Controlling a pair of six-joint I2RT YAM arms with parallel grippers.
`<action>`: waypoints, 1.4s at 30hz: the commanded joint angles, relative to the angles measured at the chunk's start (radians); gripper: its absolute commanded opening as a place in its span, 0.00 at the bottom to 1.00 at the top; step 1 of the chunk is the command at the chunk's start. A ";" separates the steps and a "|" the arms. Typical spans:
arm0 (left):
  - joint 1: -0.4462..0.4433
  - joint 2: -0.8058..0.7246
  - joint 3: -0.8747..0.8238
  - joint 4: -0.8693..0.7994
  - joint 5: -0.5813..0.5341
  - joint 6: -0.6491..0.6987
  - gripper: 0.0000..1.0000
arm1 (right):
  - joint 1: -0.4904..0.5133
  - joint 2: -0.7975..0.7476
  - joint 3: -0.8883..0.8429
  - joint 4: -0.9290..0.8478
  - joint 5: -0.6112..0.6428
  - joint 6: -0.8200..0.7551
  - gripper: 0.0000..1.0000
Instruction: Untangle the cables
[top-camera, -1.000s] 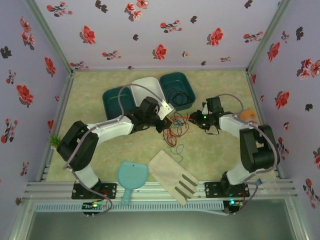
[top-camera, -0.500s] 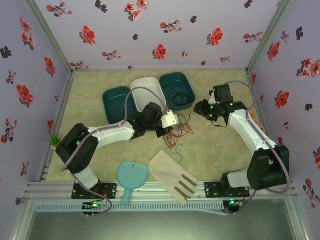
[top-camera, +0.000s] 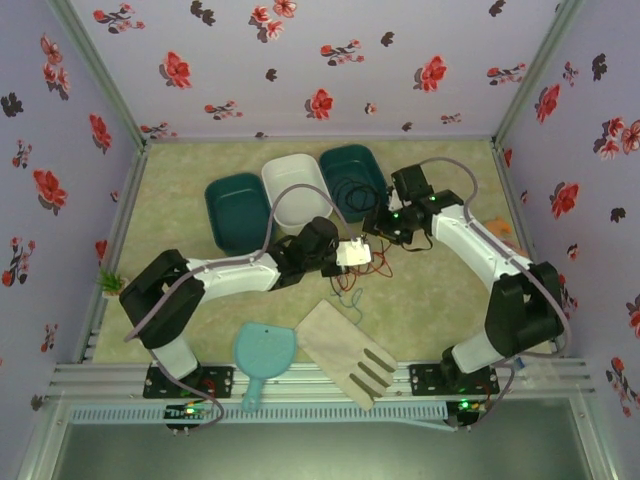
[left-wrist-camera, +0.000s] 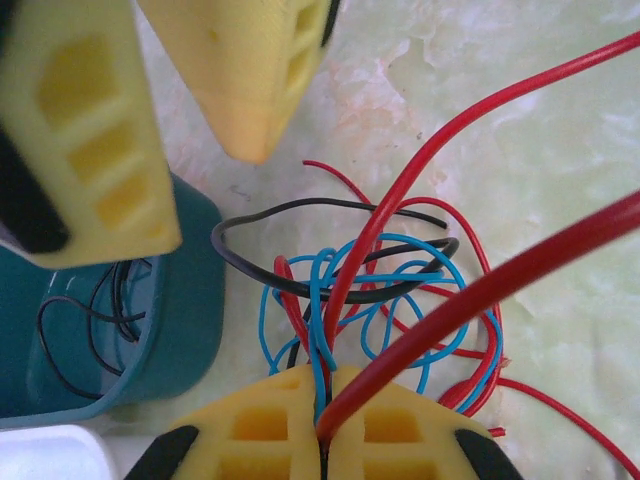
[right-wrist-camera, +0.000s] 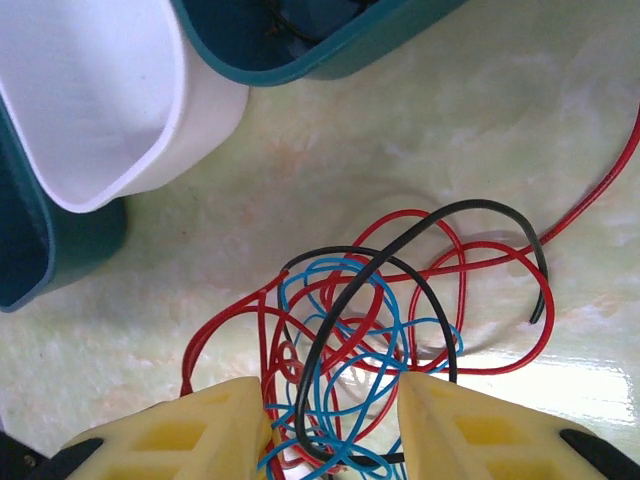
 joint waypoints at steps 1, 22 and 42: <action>-0.012 0.011 -0.005 0.038 -0.024 0.026 0.00 | 0.011 0.021 0.019 0.004 0.017 0.043 0.39; -0.028 0.002 -0.018 0.035 -0.017 0.004 0.00 | 0.025 0.089 0.051 0.049 0.031 0.050 0.18; -0.012 -0.007 -0.079 0.051 -0.019 -0.086 0.00 | -0.009 -0.220 0.151 -0.227 0.277 -0.035 0.00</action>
